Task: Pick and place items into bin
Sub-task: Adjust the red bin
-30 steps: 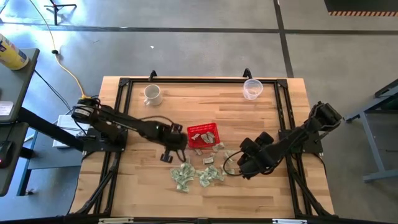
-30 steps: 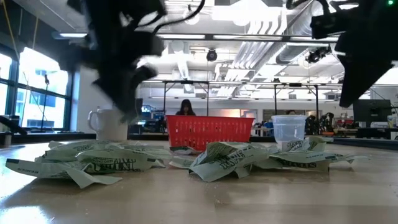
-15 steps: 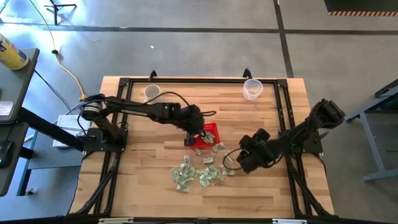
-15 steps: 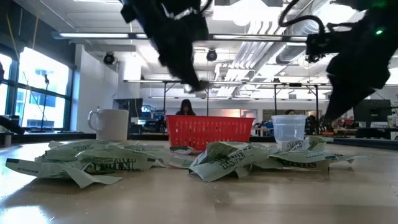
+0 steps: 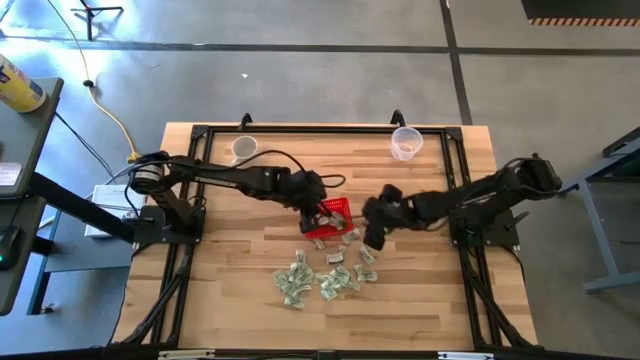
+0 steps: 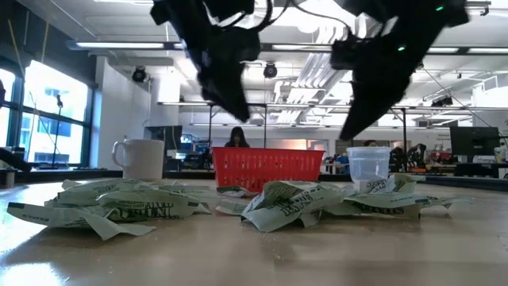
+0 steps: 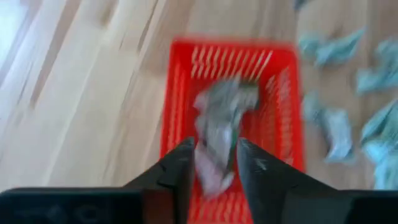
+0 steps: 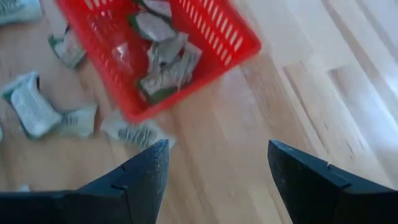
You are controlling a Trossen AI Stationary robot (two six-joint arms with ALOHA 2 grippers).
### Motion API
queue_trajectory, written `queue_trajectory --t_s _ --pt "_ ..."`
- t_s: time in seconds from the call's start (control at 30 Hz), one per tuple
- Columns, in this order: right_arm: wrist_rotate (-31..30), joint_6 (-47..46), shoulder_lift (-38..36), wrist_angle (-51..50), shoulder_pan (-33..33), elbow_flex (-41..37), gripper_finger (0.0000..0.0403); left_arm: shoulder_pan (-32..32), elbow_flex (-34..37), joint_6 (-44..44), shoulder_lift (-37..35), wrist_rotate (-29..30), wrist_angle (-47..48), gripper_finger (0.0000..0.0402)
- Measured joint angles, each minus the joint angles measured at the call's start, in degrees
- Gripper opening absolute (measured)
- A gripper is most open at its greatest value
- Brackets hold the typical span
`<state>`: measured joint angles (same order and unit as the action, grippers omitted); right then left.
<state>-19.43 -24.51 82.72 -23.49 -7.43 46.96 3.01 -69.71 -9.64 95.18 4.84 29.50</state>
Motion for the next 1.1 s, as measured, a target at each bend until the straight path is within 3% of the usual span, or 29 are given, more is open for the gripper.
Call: queue_trajectory --t_s 0.23,0.37,0.5,0.9,1.0,1.1 --pt "17.1 3.0 2.8 2.2 6.6 0.0 0.0263 -0.4 0.1 -8.7 -4.9 -1.3 17.4 0.02" --pt "24.4 0.8 5.4 2.9 7.0 0.0 0.0256 -1.6 0.2 -8.9 -6.0 -1.3 24.3 0.018" --pt "28.9 -3.4 7.4 7.1 7.0 0.0 0.0215 -1.9 2.3 -11.0 -5.9 -1.8 23.6 0.0148" --pt "27.4 -16.2 9.0 13.4 3.0 0.0 0.0028 -8.1 11.3 -21.2 -8.1 0.2 22.3 0.004" --pt "24.0 -20.6 9.2 16.2 0.9 0.0 0.0005 -9.9 13.5 -24.7 -9.2 0.9 20.0 0.0024" --pt "21.6 -27.1 10.1 18.7 -0.3 0.0 0.0009 -11.5 16.1 -28.3 -10.3 1.5 17.8 0.0028"
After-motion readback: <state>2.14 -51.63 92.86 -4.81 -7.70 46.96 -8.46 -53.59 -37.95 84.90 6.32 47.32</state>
